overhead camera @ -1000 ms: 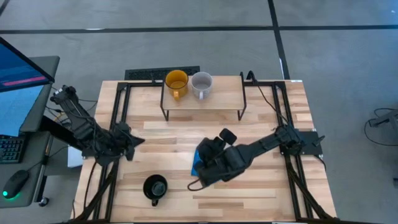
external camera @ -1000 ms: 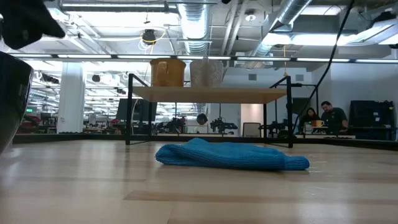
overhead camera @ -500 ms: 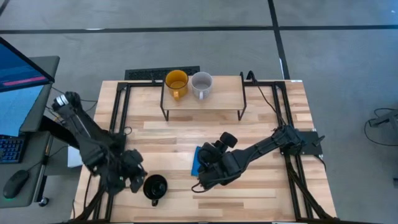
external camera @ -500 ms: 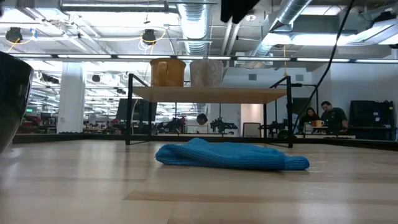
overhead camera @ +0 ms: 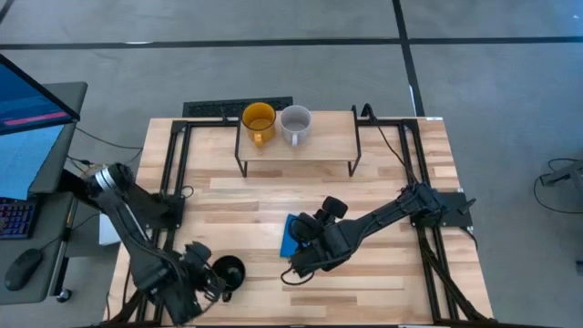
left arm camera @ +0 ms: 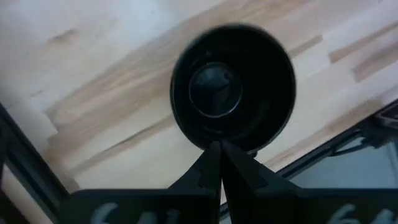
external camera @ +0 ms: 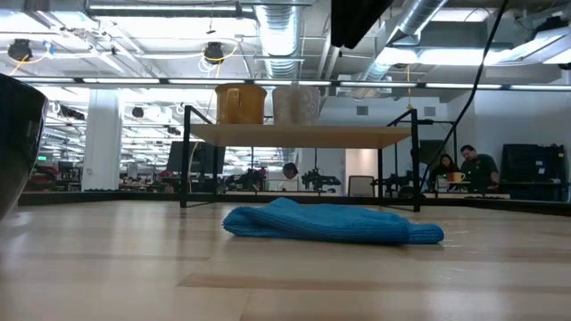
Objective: Stack small to large cups/mugs on shelf
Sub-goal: Put the black mug on the shelf
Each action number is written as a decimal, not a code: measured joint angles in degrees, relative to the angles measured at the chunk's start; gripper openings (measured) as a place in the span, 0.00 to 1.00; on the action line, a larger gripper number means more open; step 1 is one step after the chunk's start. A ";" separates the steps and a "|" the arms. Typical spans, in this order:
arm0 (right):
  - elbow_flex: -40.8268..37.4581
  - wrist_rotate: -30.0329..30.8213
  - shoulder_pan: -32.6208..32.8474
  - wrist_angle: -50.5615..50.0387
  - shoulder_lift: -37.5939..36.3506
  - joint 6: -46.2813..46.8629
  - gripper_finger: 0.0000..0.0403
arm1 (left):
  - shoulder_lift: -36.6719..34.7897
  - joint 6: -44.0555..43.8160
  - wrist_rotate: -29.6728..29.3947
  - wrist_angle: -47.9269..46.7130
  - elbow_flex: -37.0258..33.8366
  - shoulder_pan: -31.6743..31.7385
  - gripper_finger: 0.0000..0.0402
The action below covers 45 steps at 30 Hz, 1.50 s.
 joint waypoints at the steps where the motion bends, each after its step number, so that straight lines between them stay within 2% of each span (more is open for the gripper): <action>1: 0.00 0.01 0.24 0.00 0.00 -0.17 0.45 | 1.18 0.45 0.25 0.17 0.55 0.02 0.00; 6: 0.00 6.64 3.30 0.00 -0.40 1.89 0.45 | 6.18 0.78 0.45 2.66 2.28 0.02 0.00; 12: 0.02 10.42 9.24 0.00 -1.35 4.68 0.45 | 8.62 0.78 0.11 5.59 2.27 -0.10 0.00; 20: -2.63 15.69 16.02 -0.04 -4.27 7.39 0.45 | 8.60 -0.65 -6.92 8.65 2.25 -2.31 0.00; 23: -7.72 15.97 17.71 -0.11 -7.67 9.55 0.45 | 8.60 -2.27 -10.09 10.12 2.21 -3.66 0.00; 27: -17.28 19.95 19.81 -0.13 -15.02 15.97 0.45 | 8.57 -4.52 -14.94 11.50 2.21 -5.54 0.00; 32: -28.79 23.50 22.45 3.52 -24.94 19.19 0.45 | 8.57 -4.97 -18.66 12.25 2.21 -6.24 0.00; 41: -49.26 24.51 24.39 22.44 -42.05 11.00 0.45 | 8.57 -5.23 -19.96 10.80 2.21 -3.57 0.00; 45: -56.89 23.72 24.21 26.18 -48.29 8.70 0.45 | 8.55 -5.23 -20.03 10.51 2.21 -1.50 0.00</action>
